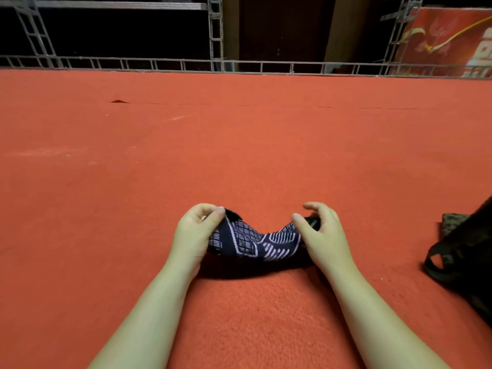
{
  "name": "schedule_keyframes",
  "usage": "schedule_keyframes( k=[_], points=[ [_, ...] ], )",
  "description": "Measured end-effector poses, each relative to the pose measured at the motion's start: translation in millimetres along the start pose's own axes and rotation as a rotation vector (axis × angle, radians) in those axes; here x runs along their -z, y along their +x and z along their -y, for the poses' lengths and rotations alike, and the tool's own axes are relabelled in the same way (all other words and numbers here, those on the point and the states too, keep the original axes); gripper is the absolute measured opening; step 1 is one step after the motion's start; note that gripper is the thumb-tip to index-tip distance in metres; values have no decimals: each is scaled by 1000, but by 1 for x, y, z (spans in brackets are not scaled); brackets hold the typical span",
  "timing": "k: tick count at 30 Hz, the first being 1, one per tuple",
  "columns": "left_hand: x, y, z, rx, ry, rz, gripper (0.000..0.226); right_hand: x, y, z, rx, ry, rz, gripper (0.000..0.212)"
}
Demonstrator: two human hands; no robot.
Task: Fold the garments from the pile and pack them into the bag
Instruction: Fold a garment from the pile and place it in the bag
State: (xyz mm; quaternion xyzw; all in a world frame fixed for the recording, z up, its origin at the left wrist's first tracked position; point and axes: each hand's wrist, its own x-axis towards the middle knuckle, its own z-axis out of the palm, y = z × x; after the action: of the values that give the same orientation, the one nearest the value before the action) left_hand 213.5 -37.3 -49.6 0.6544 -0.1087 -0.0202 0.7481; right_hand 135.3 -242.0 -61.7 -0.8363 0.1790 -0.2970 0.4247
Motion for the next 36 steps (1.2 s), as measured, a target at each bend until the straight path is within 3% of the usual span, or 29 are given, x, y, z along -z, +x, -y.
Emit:
schedule_keyframes(
  k=[2, 3, 6, 11, 16, 20, 23, 25, 27, 29, 33, 36],
  points=[
    [-4, -8, -2, -55, 85, 84, 19, 1, -12, 15, 173, -38, -39, 44],
    [-7, -13, -5, -88, 95, 126, 22, 1, -17, 26, 244, 6, -17, 44],
    [-17, -26, -25, -258, 157, 252, 41, -2, -27, 55, 317, 173, 241, 37],
    [-17, -40, -66, -495, 324, 427, 44, 19, -21, 78, 319, 182, 502, 18],
    [-22, -52, -110, -477, 265, 519, 45, 50, -19, 110, 408, 178, 590, 10],
    [-18, -56, -129, -407, 166, 443, 54, 81, -26, 133, 264, 601, 657, 17],
    [-20, -65, -136, -264, 102, 395, 52, 99, -33, 143, 131, 738, 732, 25],
    [-17, -70, -140, -193, -36, 391, 54, 111, -32, 144, 134, 661, 737, 25],
    [-13, -75, -144, -167, -128, 501, 69, 123, -34, 146, 230, 443, 762, 22],
    [-10, -81, -151, -168, -152, 631, 64, 131, -36, 148, 293, 349, 781, 20],
    [-2, -80, -164, -203, -29, 720, 52, 145, -40, 157, 350, 469, 731, 19],
    [2, -77, -165, -193, -47, 726, 47, 152, -49, 166, 347, 619, 799, 27]
  ],
)
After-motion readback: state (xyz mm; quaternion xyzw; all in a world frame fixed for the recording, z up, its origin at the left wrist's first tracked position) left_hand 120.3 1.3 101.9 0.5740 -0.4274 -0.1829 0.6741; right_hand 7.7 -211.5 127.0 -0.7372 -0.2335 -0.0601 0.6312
